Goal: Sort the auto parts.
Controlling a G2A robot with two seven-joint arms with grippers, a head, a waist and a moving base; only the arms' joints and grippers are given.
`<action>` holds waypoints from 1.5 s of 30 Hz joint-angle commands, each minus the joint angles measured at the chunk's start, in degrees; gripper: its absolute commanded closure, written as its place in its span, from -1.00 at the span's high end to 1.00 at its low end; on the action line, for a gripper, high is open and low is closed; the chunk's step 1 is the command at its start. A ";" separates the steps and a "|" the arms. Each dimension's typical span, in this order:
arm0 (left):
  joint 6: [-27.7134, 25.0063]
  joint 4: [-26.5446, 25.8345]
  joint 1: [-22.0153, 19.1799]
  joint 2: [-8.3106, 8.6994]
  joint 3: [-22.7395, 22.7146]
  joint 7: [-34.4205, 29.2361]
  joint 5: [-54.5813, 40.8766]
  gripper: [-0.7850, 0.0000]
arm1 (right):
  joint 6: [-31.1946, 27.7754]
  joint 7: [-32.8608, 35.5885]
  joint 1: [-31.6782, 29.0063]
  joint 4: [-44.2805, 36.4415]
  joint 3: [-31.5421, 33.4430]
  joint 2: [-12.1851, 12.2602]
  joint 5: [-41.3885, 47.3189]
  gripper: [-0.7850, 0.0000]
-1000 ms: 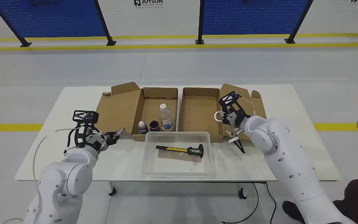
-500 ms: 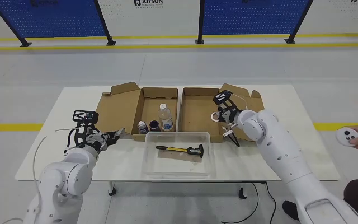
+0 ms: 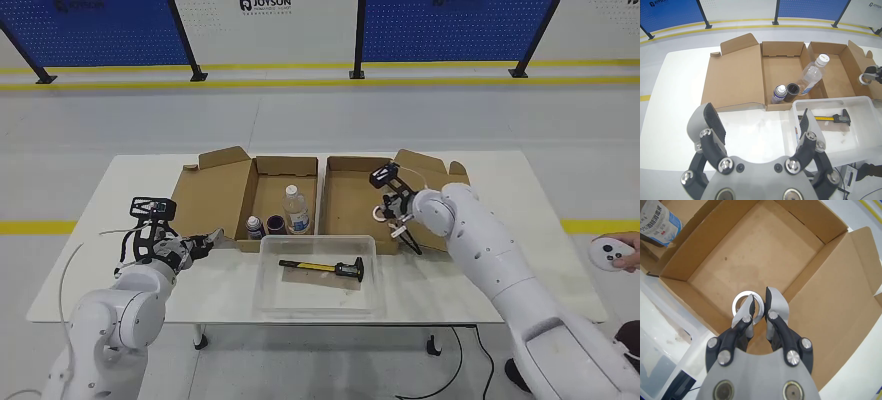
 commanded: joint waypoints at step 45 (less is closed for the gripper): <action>0.00 0.00 0.00 0.00 0.00 0.00 0.00 1.00 | -12.04 27.28 -11.11 -42.50 5.22 3.60 8.16 1.00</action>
